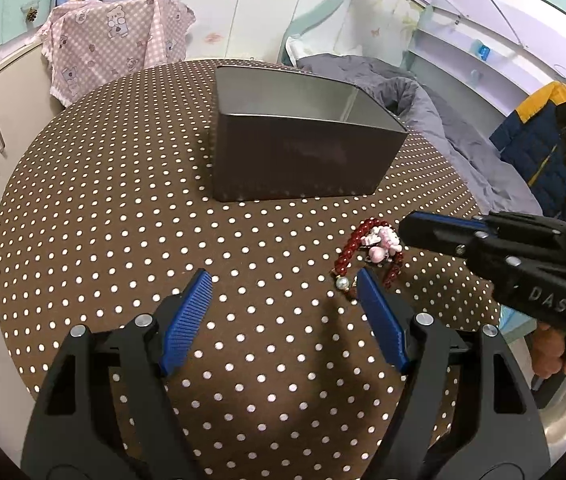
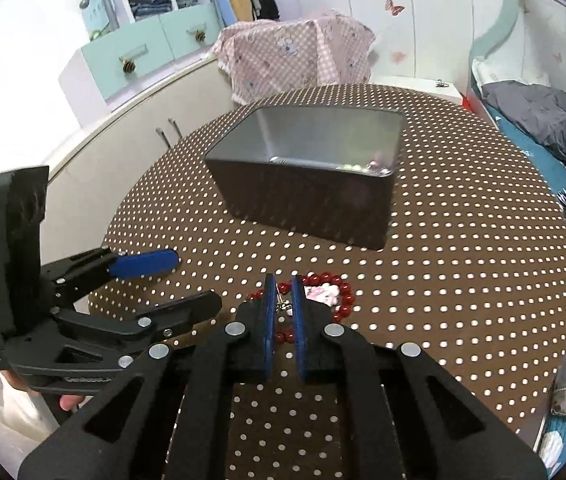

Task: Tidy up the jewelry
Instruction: 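Grasp the red bead bracelet with the right tool while the left tool grips it too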

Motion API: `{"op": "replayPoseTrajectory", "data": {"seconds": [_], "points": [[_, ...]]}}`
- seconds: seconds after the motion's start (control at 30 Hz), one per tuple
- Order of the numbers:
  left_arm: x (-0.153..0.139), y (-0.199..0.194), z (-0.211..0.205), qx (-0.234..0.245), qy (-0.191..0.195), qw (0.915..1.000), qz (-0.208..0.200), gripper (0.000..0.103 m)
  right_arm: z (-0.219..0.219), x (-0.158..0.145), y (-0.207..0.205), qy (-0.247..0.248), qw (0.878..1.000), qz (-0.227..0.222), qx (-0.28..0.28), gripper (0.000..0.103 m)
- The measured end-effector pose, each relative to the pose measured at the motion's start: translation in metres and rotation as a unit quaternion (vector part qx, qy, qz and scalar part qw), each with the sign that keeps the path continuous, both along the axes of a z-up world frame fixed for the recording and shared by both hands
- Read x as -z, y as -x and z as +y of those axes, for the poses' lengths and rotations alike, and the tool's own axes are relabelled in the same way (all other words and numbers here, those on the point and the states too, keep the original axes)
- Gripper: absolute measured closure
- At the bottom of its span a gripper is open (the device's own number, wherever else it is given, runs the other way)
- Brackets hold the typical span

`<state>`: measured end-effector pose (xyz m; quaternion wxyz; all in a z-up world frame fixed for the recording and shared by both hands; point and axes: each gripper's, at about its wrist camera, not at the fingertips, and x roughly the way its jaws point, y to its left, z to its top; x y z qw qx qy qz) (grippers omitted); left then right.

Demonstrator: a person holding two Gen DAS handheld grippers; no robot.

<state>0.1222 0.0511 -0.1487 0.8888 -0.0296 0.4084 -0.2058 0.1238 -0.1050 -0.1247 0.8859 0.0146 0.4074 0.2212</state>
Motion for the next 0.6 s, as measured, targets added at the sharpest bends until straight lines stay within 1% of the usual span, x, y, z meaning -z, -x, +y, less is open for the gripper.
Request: {"op": "replayPoseTrajectory", "data": {"seconds": [0.23,0.3,0.33,0.37,0.4,0.43,0.47,0.5,0.53,0.57,0.6], "points": [[-0.001,-0.006,-0.017,0.019,0.002,0.9998,0.002,0.029,-0.019,-0.006,0.001,-0.009,0.999,-0.01,0.033,0.097],[0.001,-0.009,-0.025,0.026,-0.005,0.9996,0.003,0.032,-0.026,-0.005,0.002,-0.014,0.999,-0.01,0.043,0.097],[0.003,-0.011,-0.029,0.029,-0.011,0.9995,0.003,0.038,-0.028,-0.004,0.003,-0.016,0.999,-0.008,0.045,0.097],[0.004,-0.012,-0.032,0.031,-0.017,0.9994,0.003,0.041,-0.031,-0.003,0.003,-0.019,0.999,-0.008,0.047,0.097],[0.007,-0.013,-0.039,0.032,-0.039,0.9987,-0.006,0.042,-0.032,-0.002,0.003,-0.021,0.999,-0.007,0.049,0.097],[0.009,-0.013,-0.045,0.03,-0.067,0.9971,-0.022,0.051,-0.035,0.0,0.003,-0.023,0.998,-0.004,0.054,0.097],[0.011,-0.011,-0.051,0.029,-0.105,0.9932,-0.041,0.055,-0.038,0.001,0.003,-0.025,0.998,-0.003,0.057,0.097],[0.011,-0.009,-0.054,0.034,-0.116,0.9915,-0.05,0.058,-0.041,0.002,0.003,-0.027,0.998,-0.002,0.061,0.096],[0.011,-0.009,-0.056,0.047,-0.11,0.9917,-0.048,0.073,-0.043,0.002,0.003,-0.029,0.998,-0.001,0.063,0.096],[0.01,-0.009,-0.057,0.053,-0.103,0.9923,-0.043,0.083,-0.046,0.003,0.003,-0.031,0.997,-0.001,0.066,0.096],[0.009,-0.01,-0.057,0.048,-0.105,0.9924,-0.042,0.087,-0.049,0.004,0.004,-0.032,0.997,-0.001,0.068,0.096]]}}
